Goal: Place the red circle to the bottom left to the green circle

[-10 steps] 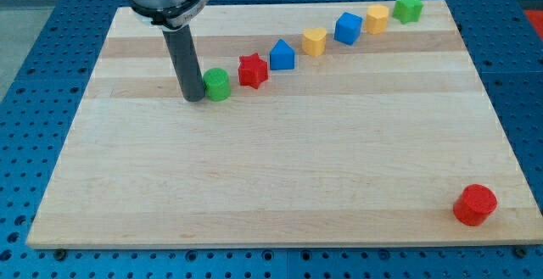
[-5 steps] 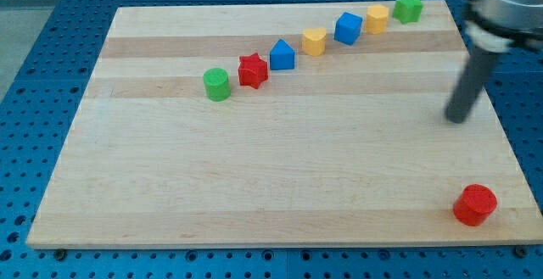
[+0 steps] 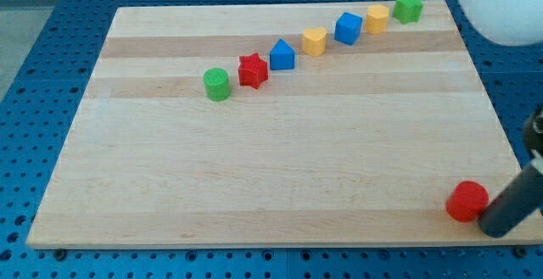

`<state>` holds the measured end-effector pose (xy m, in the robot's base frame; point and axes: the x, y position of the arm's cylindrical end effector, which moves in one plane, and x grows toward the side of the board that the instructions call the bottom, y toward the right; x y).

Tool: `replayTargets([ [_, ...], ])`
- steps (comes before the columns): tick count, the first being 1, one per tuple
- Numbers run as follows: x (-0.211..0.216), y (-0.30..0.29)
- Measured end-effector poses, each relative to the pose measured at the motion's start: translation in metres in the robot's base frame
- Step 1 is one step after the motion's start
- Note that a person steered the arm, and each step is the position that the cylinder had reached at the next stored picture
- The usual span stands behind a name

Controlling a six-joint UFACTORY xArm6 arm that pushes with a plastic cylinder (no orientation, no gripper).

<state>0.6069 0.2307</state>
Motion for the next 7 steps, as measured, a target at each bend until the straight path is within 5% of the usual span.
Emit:
replayTargets([
  [2, -0.046, -0.008],
  [7, -0.043, -0.146],
])
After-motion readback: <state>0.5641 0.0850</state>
